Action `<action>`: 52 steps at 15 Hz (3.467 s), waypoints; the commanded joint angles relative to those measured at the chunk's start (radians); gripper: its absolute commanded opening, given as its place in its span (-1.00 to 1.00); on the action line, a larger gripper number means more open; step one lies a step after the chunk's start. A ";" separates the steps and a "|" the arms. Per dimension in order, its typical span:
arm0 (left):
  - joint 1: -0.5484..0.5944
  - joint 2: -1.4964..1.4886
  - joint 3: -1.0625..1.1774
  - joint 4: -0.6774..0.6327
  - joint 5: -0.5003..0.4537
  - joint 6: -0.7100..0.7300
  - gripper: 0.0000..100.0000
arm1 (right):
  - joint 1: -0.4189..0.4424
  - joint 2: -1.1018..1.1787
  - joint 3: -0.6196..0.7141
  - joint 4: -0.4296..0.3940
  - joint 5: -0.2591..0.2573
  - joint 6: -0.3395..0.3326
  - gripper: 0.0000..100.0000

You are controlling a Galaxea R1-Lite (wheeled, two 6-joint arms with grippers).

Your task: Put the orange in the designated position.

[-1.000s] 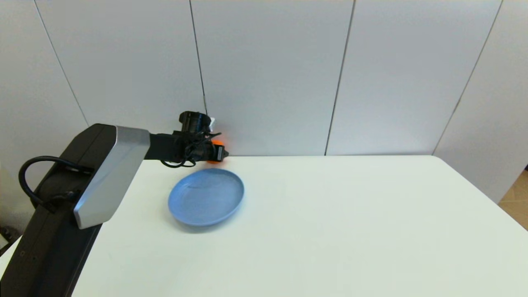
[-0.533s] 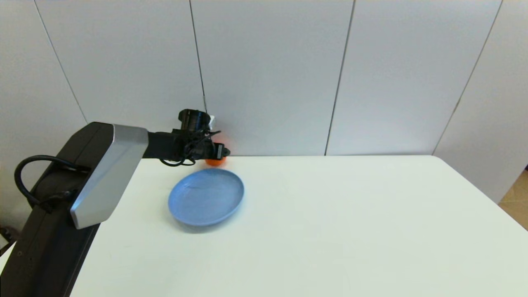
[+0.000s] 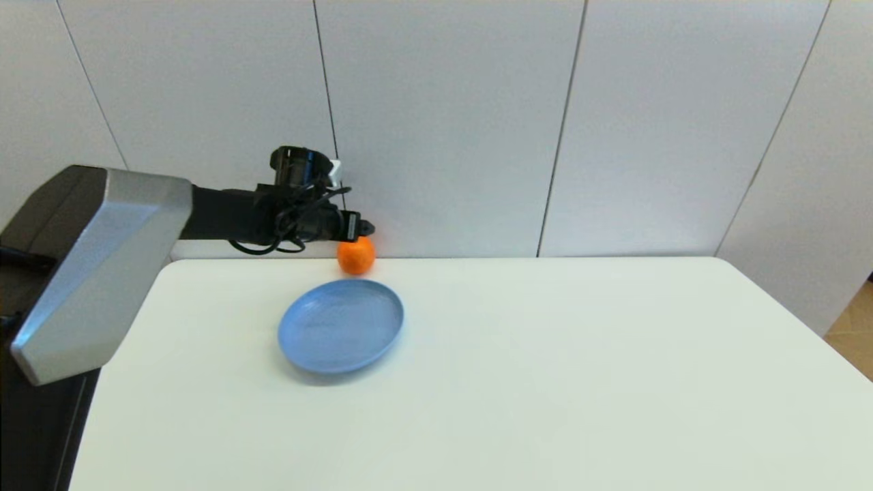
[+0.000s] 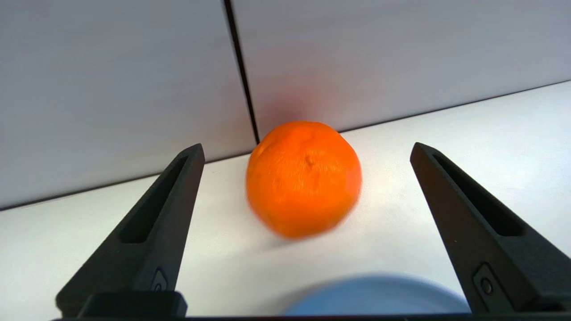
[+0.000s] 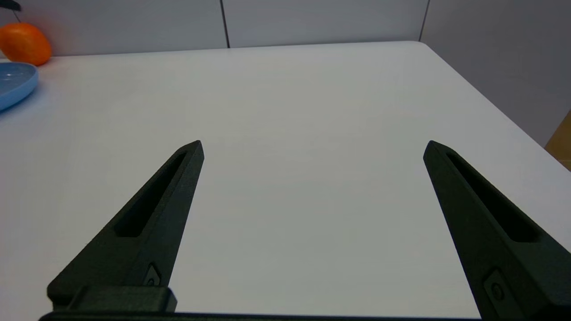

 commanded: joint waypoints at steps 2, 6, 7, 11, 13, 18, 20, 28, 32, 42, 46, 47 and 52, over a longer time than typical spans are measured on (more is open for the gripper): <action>0.003 -0.320 0.226 -0.002 0.000 0.003 1.00 | 0.000 0.000 0.000 -0.001 0.000 0.000 1.00; 0.003 -0.587 0.429 -0.006 0.000 0.024 1.00 | 0.000 0.000 0.000 -0.001 0.000 0.000 1.00; 0.003 -0.655 0.478 -0.006 0.002 0.035 1.00 | 0.000 0.000 0.000 -0.001 0.000 0.000 1.00; 0.015 -0.916 0.682 -0.006 0.025 0.036 1.00 | 0.000 0.000 0.000 -0.001 0.000 0.000 1.00; 0.026 -1.043 0.785 -0.006 0.043 0.039 1.00 | 0.000 0.000 0.000 -0.001 0.000 0.000 1.00; 0.054 -1.330 0.975 -0.006 0.066 0.076 1.00 | 0.000 0.000 0.000 -0.001 0.000 0.000 1.00; 0.109 -1.433 1.064 -0.008 0.066 0.138 1.00 | 0.000 0.000 0.000 -0.001 0.000 0.000 1.00; 0.231 -1.750 1.288 -0.002 0.061 0.081 1.00 | 0.000 0.000 0.000 -0.001 0.000 0.000 1.00; 0.268 -1.839 1.346 -0.002 0.058 0.052 1.00 | 0.000 0.000 0.000 -0.001 0.000 0.000 1.00; 0.268 -2.071 1.576 -0.006 0.046 0.056 1.00 | 0.000 0.000 0.000 -0.001 0.000 0.000 1.00; 0.267 -2.141 1.645 -0.005 0.046 0.062 1.00 | 0.000 0.000 0.000 -0.001 0.000 0.000 1.00; 0.265 -2.157 1.661 -0.005 0.046 0.065 1.00 | 0.000 0.000 0.000 -0.001 0.000 0.000 1.00; 0.264 -2.201 1.733 -0.008 0.046 0.108 1.00 | 0.000 0.000 0.000 -0.001 0.000 0.000 1.00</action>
